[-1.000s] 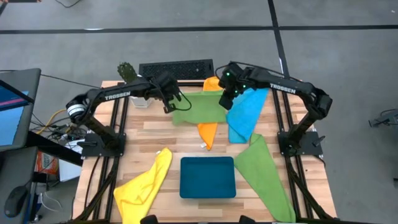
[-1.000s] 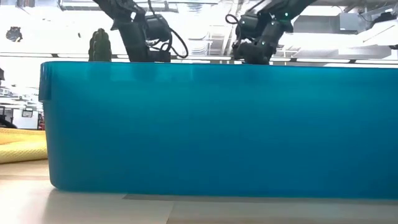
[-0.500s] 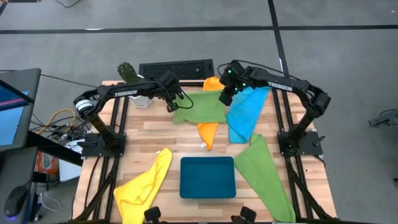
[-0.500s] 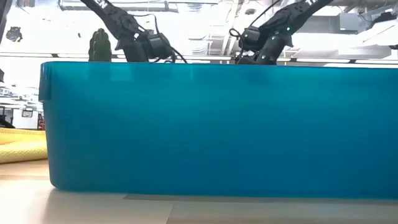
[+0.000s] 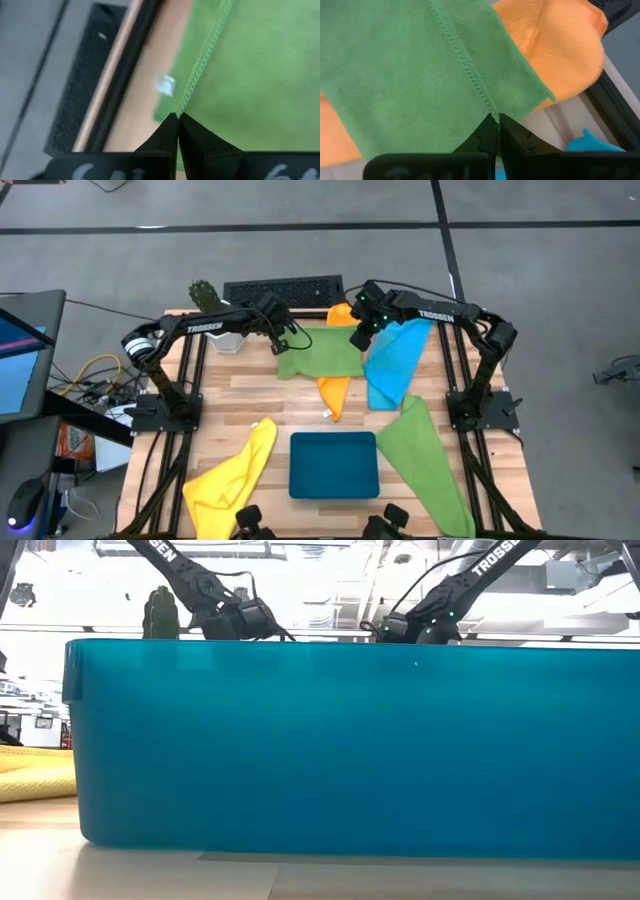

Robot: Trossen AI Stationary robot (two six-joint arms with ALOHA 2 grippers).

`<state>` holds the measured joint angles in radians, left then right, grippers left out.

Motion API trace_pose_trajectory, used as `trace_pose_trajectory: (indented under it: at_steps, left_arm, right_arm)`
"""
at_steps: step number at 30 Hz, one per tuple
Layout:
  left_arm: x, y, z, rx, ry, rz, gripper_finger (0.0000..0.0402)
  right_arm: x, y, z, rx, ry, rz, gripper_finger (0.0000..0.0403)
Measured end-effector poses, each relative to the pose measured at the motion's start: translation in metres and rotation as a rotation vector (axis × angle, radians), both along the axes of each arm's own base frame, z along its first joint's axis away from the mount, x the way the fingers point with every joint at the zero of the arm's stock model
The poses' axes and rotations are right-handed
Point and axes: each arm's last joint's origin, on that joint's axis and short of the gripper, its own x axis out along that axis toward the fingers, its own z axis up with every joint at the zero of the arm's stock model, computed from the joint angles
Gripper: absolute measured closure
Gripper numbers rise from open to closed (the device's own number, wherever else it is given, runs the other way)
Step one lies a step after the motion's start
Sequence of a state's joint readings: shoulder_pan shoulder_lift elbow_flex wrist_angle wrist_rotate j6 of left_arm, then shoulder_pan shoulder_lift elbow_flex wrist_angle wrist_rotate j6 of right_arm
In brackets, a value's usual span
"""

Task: Fold microfiber towels
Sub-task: Fold the top green microfiber towel

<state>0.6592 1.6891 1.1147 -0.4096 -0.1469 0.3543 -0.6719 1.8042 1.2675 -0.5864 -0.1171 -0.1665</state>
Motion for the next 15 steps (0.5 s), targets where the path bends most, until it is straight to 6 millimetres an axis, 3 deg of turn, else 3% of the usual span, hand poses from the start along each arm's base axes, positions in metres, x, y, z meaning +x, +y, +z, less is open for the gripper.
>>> trace_pose_trajectory:
  at_steps: [8,15]
  left_arm:
    - [0.002,0.003,-0.012,-0.034,0.025,-0.003,0.0394]
    - [0.002,0.004,-0.013,-0.031,0.024,0.0,0.0321]
  right_arm:
    - [-0.001,-0.005,0.001,-0.019,-0.019,-0.022,0.0344]
    - [-0.002,-0.012,0.003,-0.055,-0.038,-0.033,0.0281]
